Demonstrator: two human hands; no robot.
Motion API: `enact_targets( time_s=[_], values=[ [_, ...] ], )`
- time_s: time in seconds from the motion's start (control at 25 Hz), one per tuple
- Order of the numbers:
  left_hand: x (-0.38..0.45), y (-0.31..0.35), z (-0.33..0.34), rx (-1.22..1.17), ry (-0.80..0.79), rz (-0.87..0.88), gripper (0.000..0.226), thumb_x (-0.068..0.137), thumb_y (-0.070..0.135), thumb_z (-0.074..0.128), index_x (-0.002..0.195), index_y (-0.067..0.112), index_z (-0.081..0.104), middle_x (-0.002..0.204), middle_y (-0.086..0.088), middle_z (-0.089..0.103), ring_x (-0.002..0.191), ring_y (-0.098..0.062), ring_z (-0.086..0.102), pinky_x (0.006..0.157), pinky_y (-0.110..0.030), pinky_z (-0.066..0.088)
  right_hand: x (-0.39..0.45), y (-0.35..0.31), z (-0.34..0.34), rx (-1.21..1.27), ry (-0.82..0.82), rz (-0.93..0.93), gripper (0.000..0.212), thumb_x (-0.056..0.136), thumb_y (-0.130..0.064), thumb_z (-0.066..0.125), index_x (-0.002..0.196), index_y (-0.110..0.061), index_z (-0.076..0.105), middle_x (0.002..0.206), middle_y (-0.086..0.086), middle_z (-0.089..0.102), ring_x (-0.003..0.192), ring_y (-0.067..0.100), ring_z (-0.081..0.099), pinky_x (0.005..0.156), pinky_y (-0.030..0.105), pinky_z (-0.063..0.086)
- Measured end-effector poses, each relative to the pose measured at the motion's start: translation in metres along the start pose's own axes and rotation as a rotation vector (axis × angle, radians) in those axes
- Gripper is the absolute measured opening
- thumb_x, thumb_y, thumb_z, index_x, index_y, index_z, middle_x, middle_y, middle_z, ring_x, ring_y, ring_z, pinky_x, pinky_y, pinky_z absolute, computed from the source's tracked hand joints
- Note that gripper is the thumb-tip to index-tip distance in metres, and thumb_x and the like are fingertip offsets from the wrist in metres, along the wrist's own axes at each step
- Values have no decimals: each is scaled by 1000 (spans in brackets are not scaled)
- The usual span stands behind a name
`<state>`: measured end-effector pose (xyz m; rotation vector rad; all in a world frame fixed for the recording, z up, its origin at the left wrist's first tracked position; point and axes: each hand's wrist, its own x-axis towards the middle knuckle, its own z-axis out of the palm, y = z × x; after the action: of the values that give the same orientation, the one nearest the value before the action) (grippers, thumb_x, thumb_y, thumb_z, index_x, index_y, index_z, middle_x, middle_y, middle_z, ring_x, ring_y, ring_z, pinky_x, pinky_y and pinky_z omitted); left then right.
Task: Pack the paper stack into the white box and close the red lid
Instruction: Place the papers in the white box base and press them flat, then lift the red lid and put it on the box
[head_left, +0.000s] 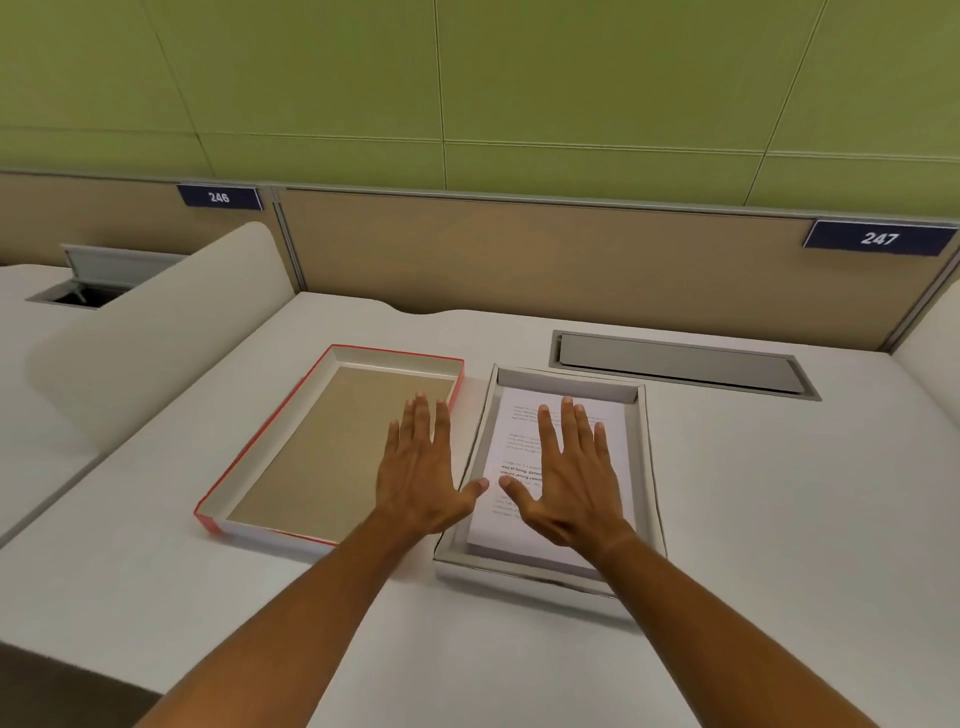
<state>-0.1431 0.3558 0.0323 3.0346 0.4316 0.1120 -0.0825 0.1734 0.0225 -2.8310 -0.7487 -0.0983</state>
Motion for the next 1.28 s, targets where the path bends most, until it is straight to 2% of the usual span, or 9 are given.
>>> enact_targets(
  time_s=[0.24, 0.52, 0.6, 0.64, 0.72, 0.84, 1.0, 1.16, 1.28],
  values=[
    [-9, -6, -3, 11, 1, -16, 110, 79, 78, 37, 154, 16, -14, 163, -13, -19, 151, -32, -16, 122, -46, -7, -6, -12, 3, -12, 7, -16, 120, 60, -88, -13, 157, -18, -6, 164, 13, -14, 151, 33, -15, 120, 49, -14],
    [15, -36, 7, 1, -67, 9, 107, 82, 70, 44, 155, 13, -10, 164, -15, -16, 151, -33, -13, 122, -46, -3, 16, -29, 11, -38, 9, 66, 122, 57, -88, -16, 156, -17, -8, 164, 14, -15, 151, 33, -15, 120, 49, -14],
    [24, -43, 12, -55, -94, 10, 101, 85, 60, 50, 156, 11, -3, 165, -15, -6, 152, -33, -3, 122, -44, 6, 24, -35, 20, -40, 18, 99, 120, 59, -88, -13, 156, -17, -7, 164, 15, -13, 151, 34, -14, 120, 49, -12],
    [29, -46, 14, -107, -109, 0, 94, 87, 53, 55, 156, 10, 6, 164, -16, 8, 152, -34, 10, 121, -43, 18, 28, -40, 25, -37, 16, 115, 120, 60, -88, -11, 156, -17, -5, 165, 15, -12, 152, 34, -12, 120, 50, -11],
    [39, -53, 22, -219, -135, -32, 70, 89, 40, 61, 145, 9, 34, 148, -15, 43, 137, -31, 42, 106, -39, 42, 34, -48, 33, -31, 17, 144, 119, 62, -88, -10, 157, -17, -1, 165, 15, -8, 152, 35, -9, 121, 50, -9],
    [52, -62, 35, -333, -173, -98, 41, 89, 32, 65, 121, 6, 61, 120, -12, 65, 109, -29, 65, 84, -33, 52, 38, -56, 38, -47, 4, 183, 121, 59, -88, -14, 157, -16, -3, 165, 15, -9, 152, 34, -10, 120, 49, -12],
    [61, -63, 40, -367, -203, -95, 20, 86, 15, 63, 101, 4, 70, 100, -12, 71, 92, -28, 70, 66, -26, 47, 41, -64, 38, -44, 4, 233, 124, 55, -88, -17, 156, -17, -7, 165, 14, -12, 152, 33, -12, 119, 46, -13],
    [66, -63, 21, -448, -153, -66, 9, 80, 8, 62, 82, 1, 68, 72, -9, 63, 66, -21, 60, 57, -25, 45, 45, -71, 35, -6, 4, 243, 122, 56, -88, -14, 156, -18, -7, 166, 12, -10, 153, 30, -10, 119, 43, -11],
    [76, -69, -23, -624, 29, -87, 15, 77, 7, 63, 68, -4, 69, 61, -12, 63, 58, -22, 61, 52, -24, 47, 54, -77, 28, 149, -5, 277, 108, 74, -86, 15, 157, -20, -1, 167, 9, -3, 154, 28, -3, 122, 41, -3]
  ],
)
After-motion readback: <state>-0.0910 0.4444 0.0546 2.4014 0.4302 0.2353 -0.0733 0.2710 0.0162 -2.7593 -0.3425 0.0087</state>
